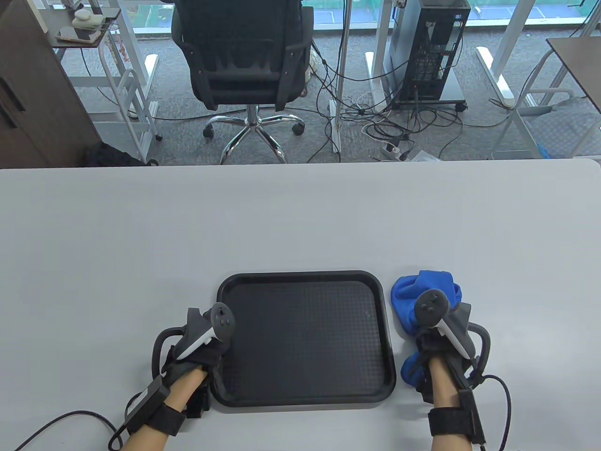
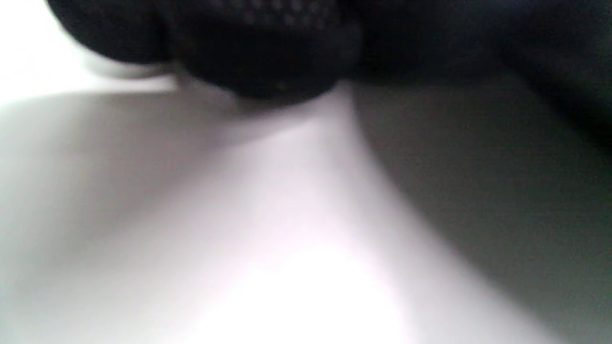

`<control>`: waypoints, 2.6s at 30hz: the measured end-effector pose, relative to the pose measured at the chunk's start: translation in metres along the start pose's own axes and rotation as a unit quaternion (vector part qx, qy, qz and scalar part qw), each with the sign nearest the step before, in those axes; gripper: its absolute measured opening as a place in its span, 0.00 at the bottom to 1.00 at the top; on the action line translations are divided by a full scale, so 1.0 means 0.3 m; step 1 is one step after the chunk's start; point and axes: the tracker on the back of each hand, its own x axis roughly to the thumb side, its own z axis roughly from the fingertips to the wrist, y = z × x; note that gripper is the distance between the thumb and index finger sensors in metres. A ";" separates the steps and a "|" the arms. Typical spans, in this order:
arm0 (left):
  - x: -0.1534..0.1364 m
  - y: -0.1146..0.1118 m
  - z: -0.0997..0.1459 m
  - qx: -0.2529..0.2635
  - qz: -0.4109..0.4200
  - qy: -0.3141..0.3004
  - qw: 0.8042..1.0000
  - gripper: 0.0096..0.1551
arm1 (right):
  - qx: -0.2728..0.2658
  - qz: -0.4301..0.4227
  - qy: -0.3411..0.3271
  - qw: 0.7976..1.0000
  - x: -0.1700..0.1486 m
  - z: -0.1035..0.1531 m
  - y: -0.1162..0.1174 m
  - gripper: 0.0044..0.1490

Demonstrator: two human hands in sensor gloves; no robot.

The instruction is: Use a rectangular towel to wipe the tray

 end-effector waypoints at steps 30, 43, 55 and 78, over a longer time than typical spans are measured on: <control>0.000 0.001 0.000 -0.002 0.002 0.001 1.000 0.41 | -0.121 -0.020 -0.245 0.962 0.322 0.184 -0.028 0.34; 0.002 0.001 -0.001 0.000 -0.002 0.000 1.000 0.42 | 0.071 0.127 -0.236 0.961 0.396 0.166 0.171 0.33; 0.002 0.000 -0.001 -0.005 0.005 0.002 1.000 0.42 | 0.183 0.124 -0.225 0.949 0.389 0.201 0.145 0.31; 0.003 0.000 -0.003 -0.005 0.007 0.001 1.000 0.41 | 0.282 0.164 -0.404 0.855 0.721 0.393 0.275 0.31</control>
